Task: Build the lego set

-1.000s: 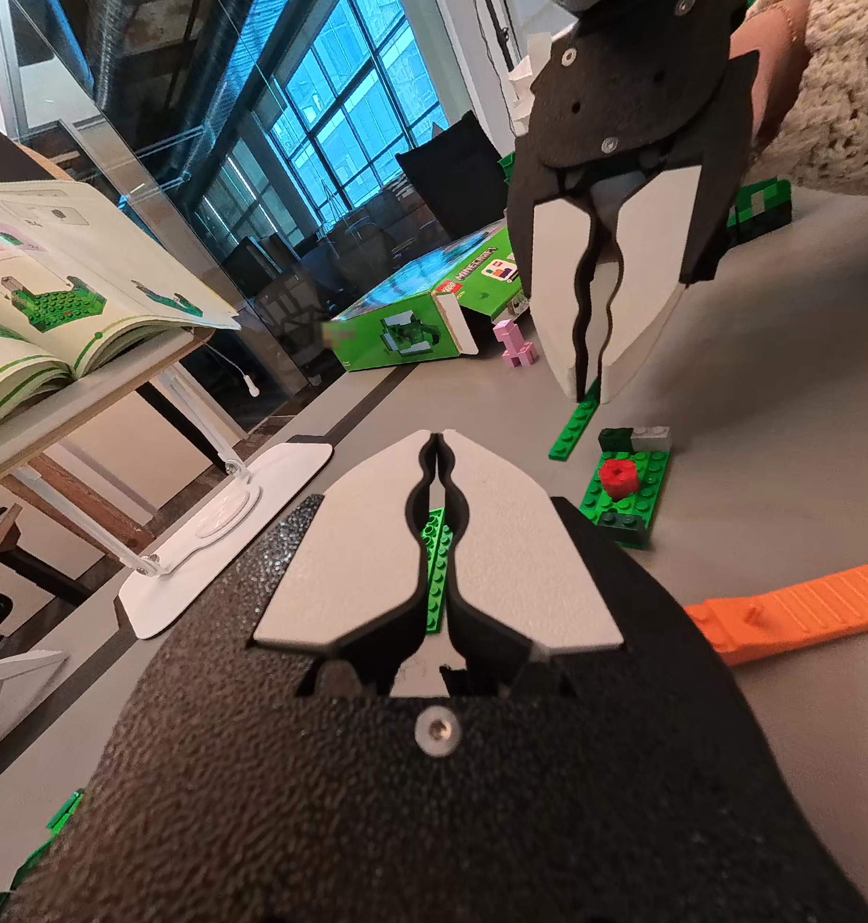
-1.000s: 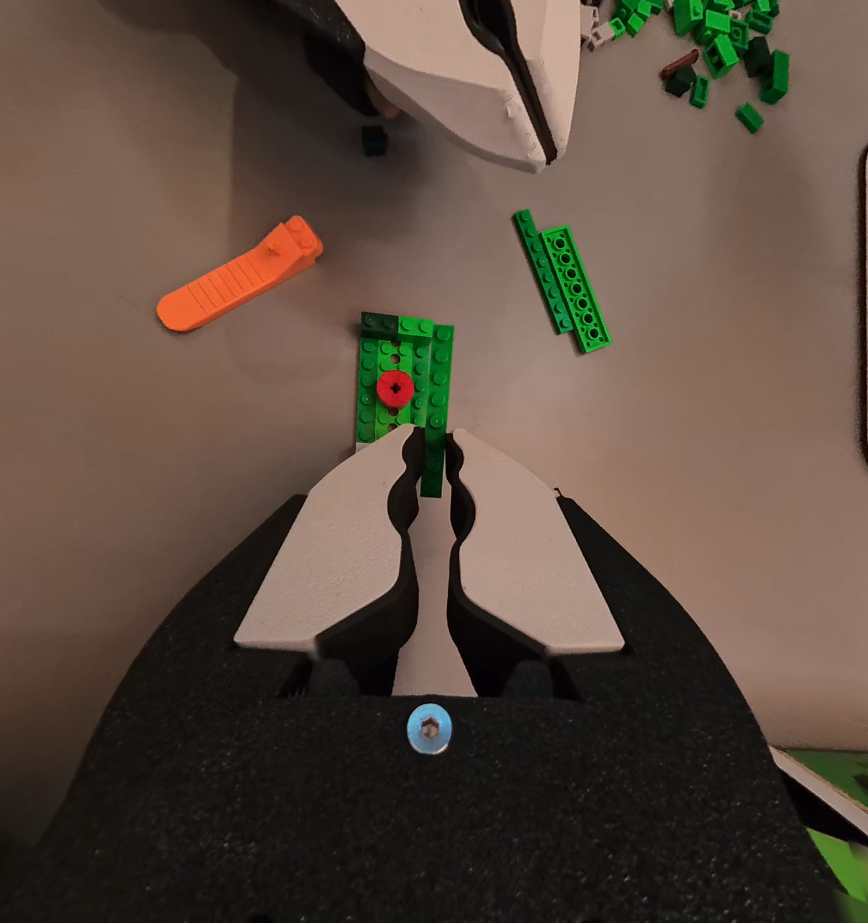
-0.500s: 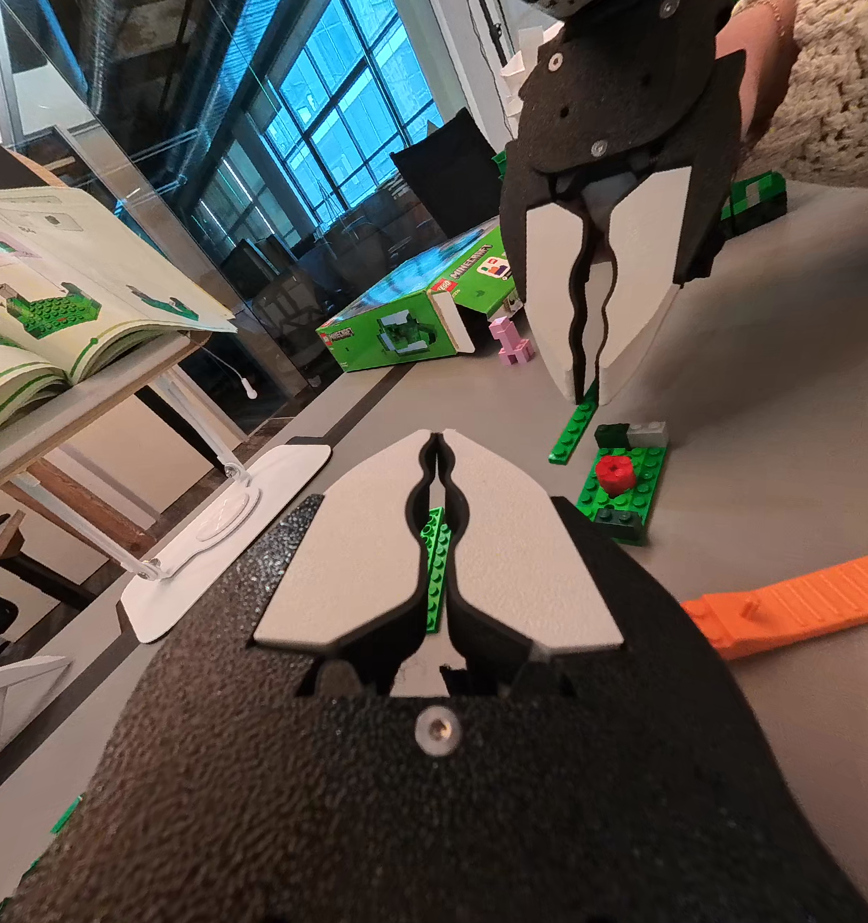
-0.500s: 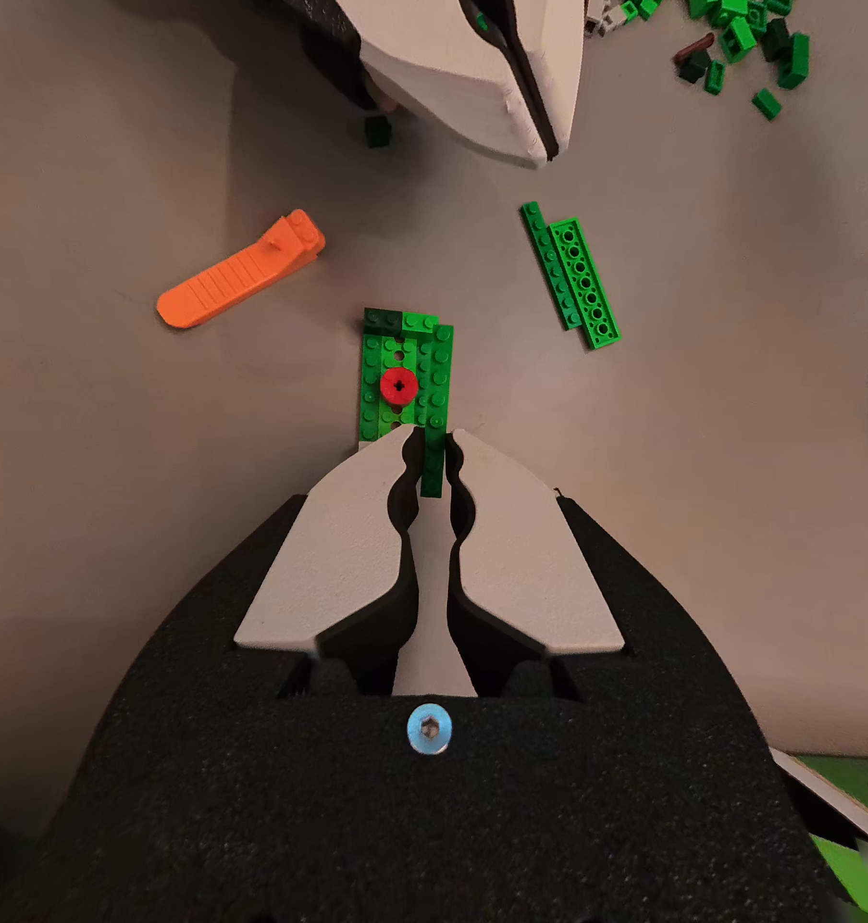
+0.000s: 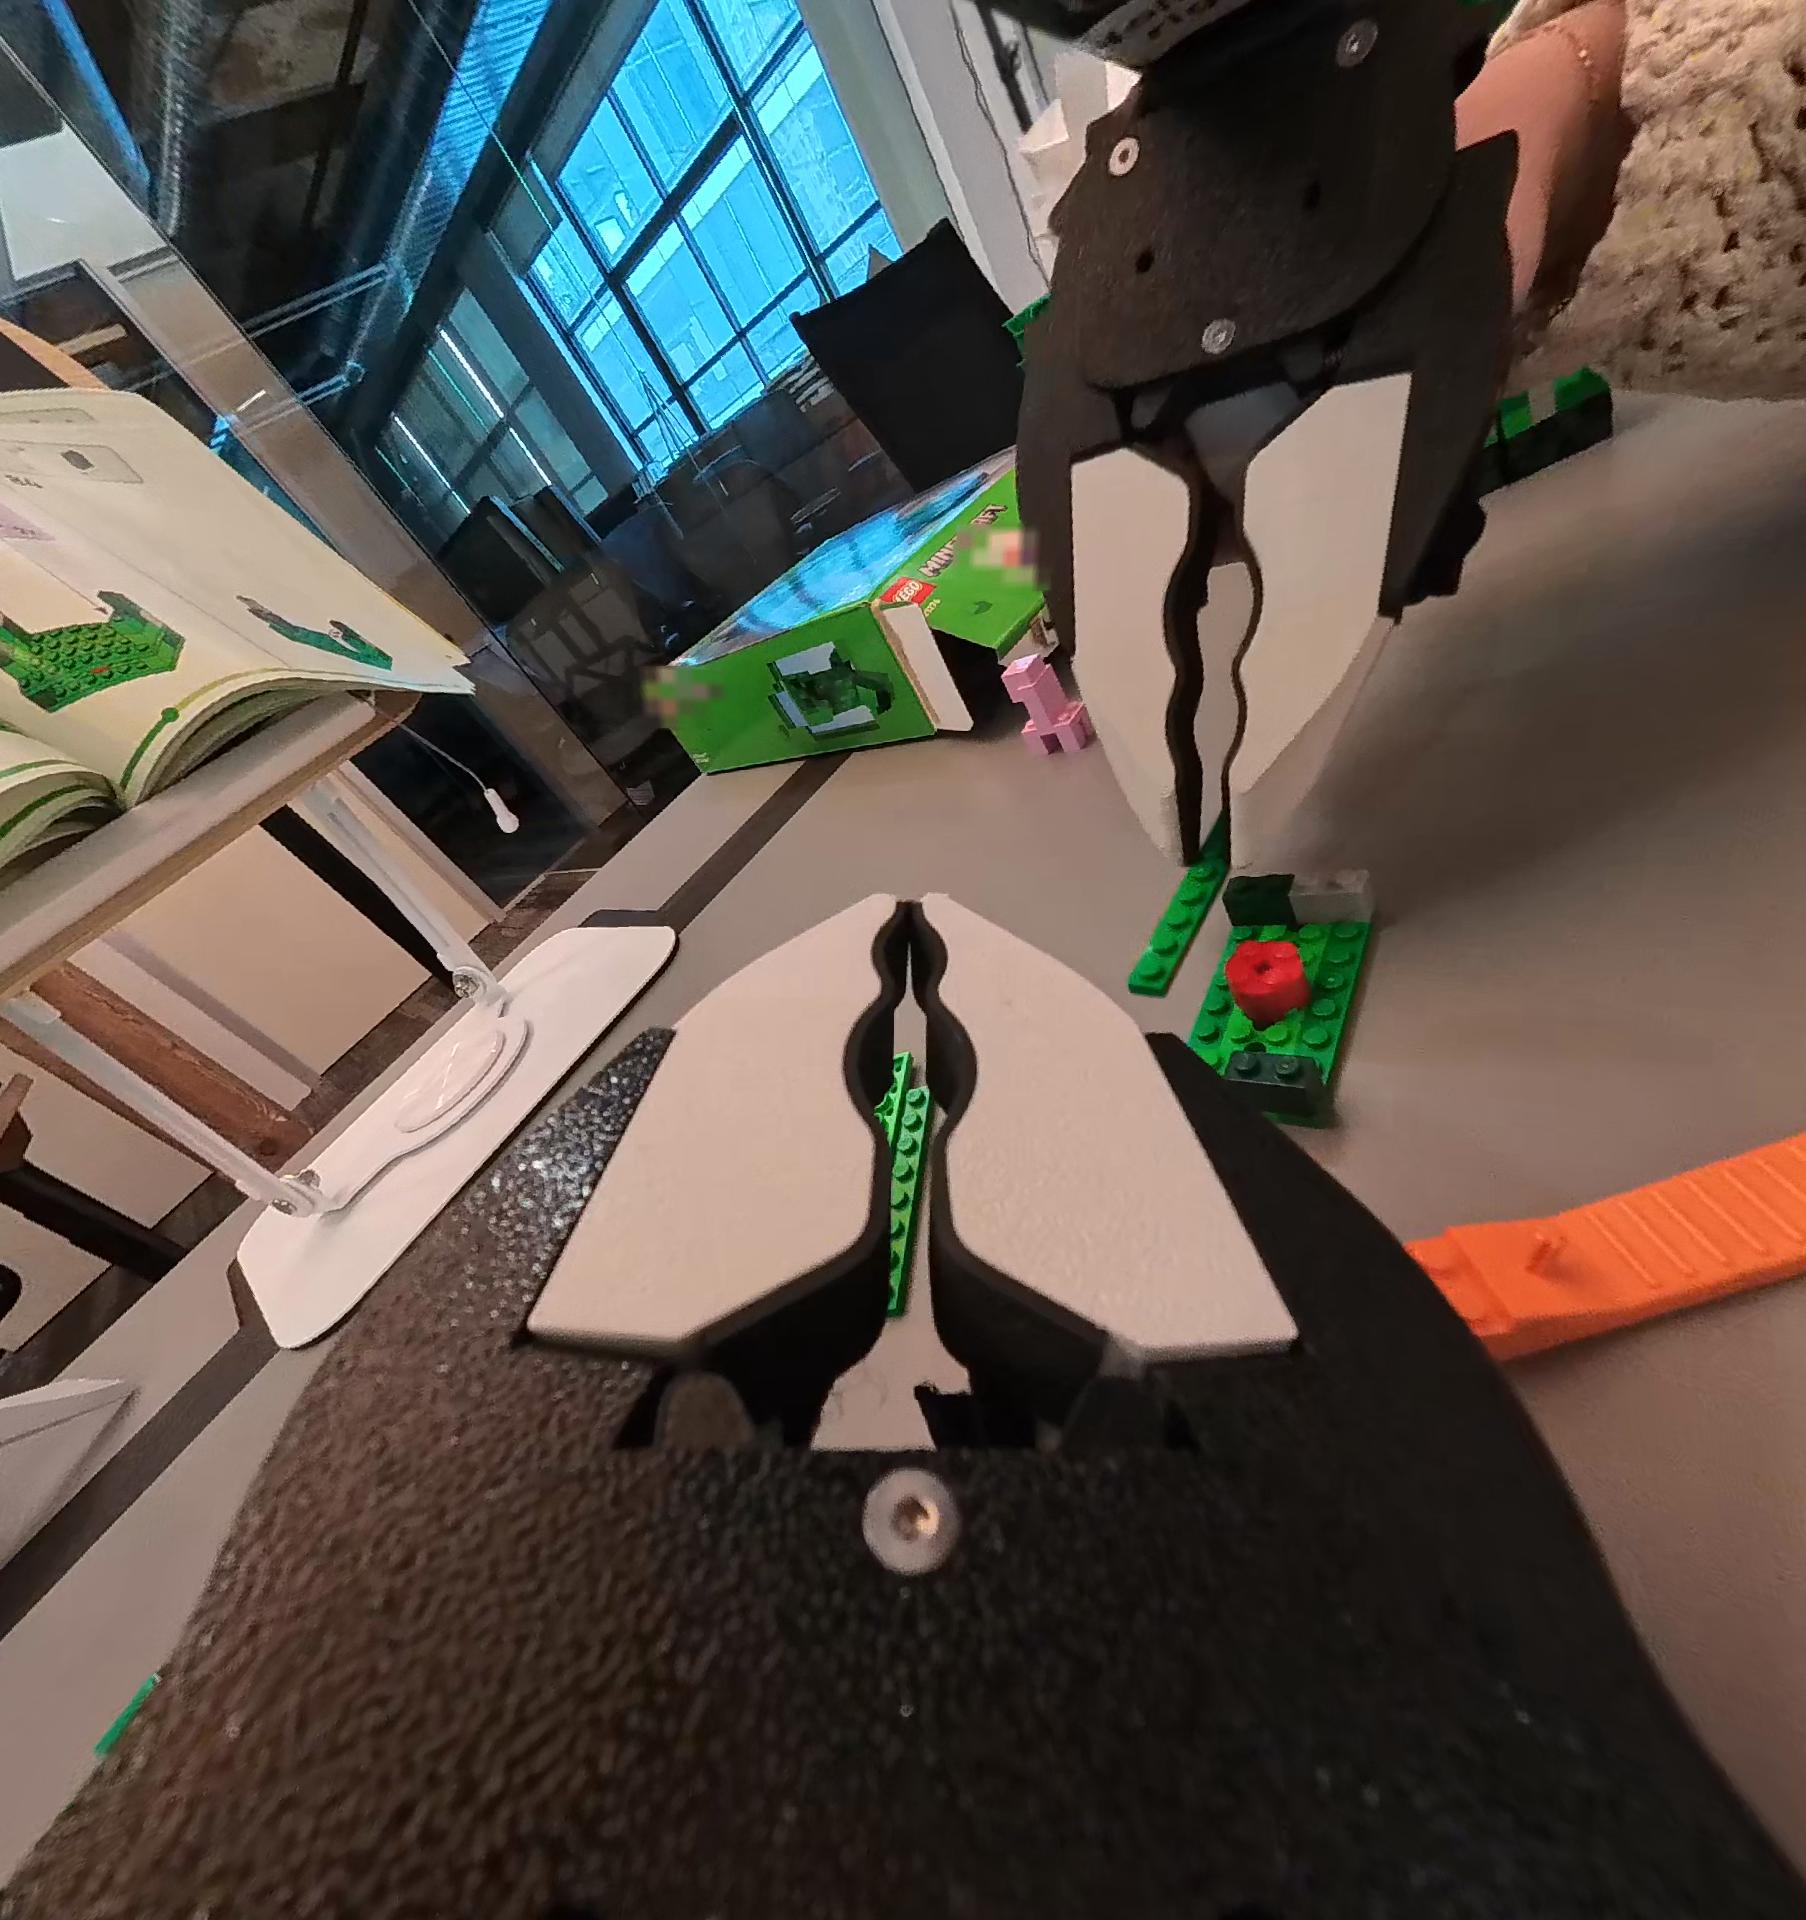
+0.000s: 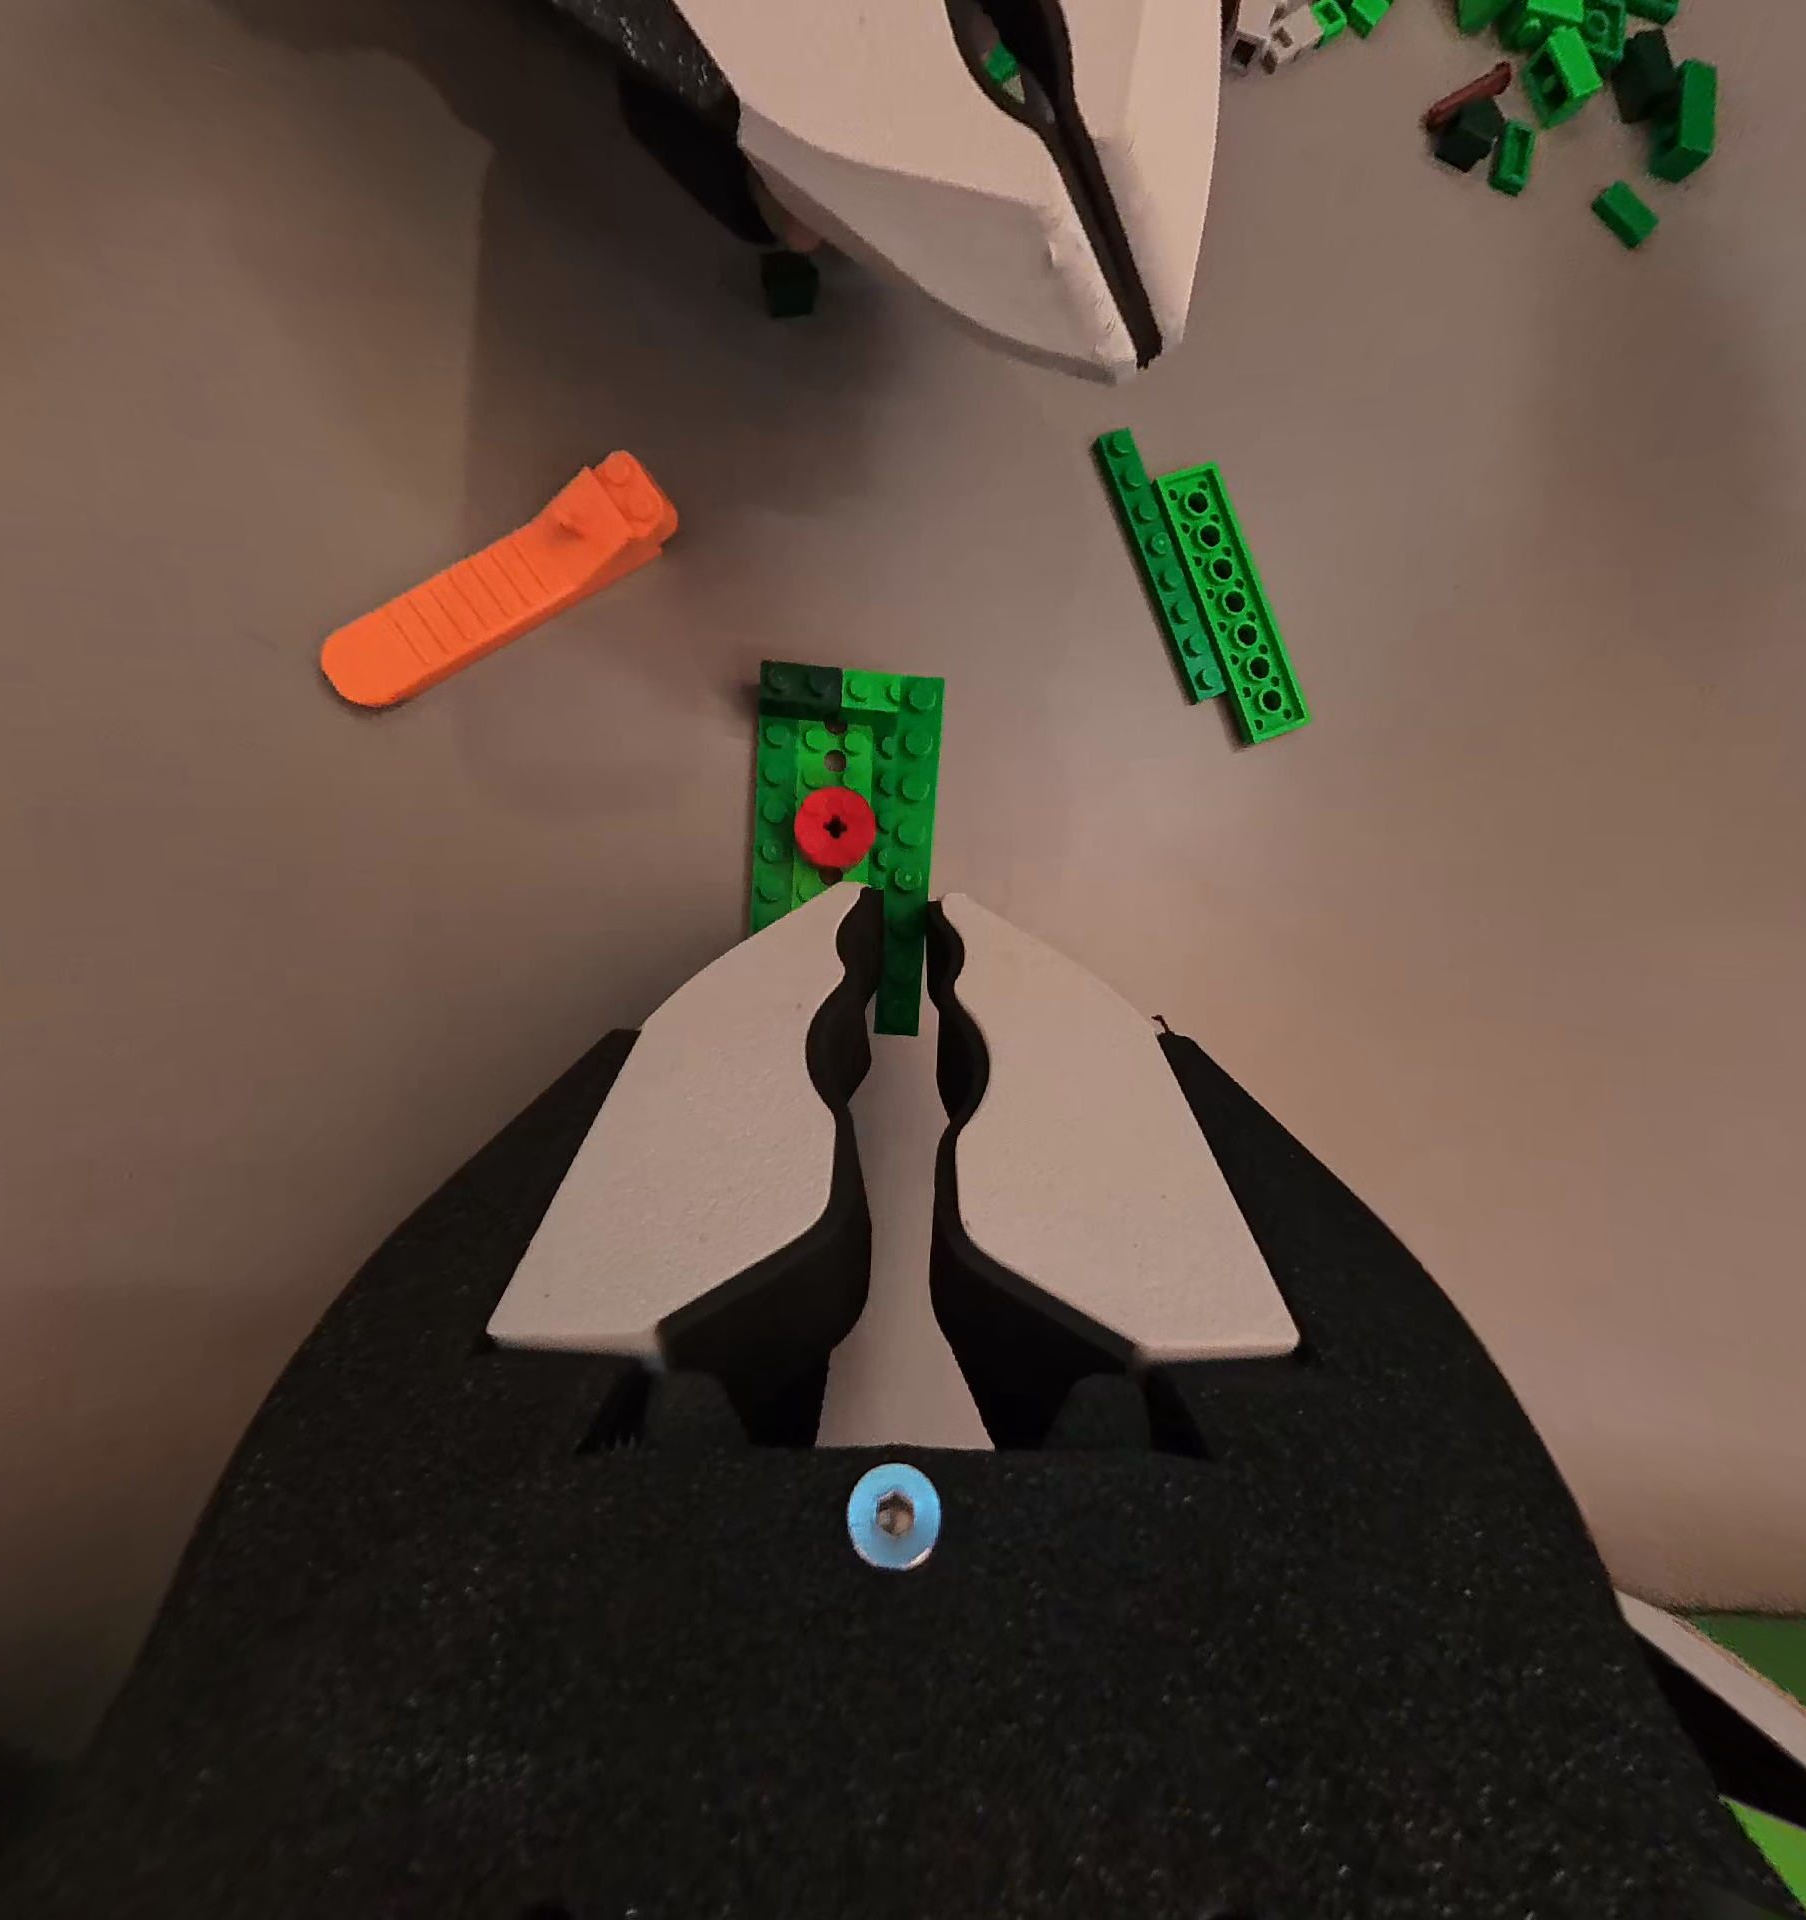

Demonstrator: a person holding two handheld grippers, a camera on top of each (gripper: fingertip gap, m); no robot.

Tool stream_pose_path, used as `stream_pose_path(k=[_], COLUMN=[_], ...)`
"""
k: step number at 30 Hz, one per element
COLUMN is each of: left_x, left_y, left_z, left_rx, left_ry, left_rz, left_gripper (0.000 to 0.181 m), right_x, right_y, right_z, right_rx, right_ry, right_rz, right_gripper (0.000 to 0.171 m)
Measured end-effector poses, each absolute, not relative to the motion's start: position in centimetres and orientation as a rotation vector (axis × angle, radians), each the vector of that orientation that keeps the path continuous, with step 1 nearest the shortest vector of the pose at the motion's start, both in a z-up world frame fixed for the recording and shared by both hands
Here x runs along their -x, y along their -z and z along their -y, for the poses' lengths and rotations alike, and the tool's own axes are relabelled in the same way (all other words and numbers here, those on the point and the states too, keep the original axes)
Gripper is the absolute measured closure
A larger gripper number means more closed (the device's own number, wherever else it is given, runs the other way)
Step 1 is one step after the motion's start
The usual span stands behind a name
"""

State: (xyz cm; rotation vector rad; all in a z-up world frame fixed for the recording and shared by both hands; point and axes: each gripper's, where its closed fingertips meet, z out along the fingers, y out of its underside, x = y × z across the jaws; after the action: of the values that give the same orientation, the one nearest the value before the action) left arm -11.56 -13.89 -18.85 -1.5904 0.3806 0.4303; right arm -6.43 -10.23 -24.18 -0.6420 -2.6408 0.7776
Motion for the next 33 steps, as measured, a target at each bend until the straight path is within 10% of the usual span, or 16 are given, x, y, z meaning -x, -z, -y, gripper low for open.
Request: stream_pose_path(k=[33], left_x=[9.1], left_y=[24.2], left_z=[13.0], left_rx=[1.86], left_ry=[-0.442], left_rz=[-0.703], left_gripper=[0.181], right_x=[6.6], right_y=[25.6], right_z=[10.9], right_rx=[0.662], right_ry=[-0.736], right_rz=[2.681], right_gripper=[0.164])
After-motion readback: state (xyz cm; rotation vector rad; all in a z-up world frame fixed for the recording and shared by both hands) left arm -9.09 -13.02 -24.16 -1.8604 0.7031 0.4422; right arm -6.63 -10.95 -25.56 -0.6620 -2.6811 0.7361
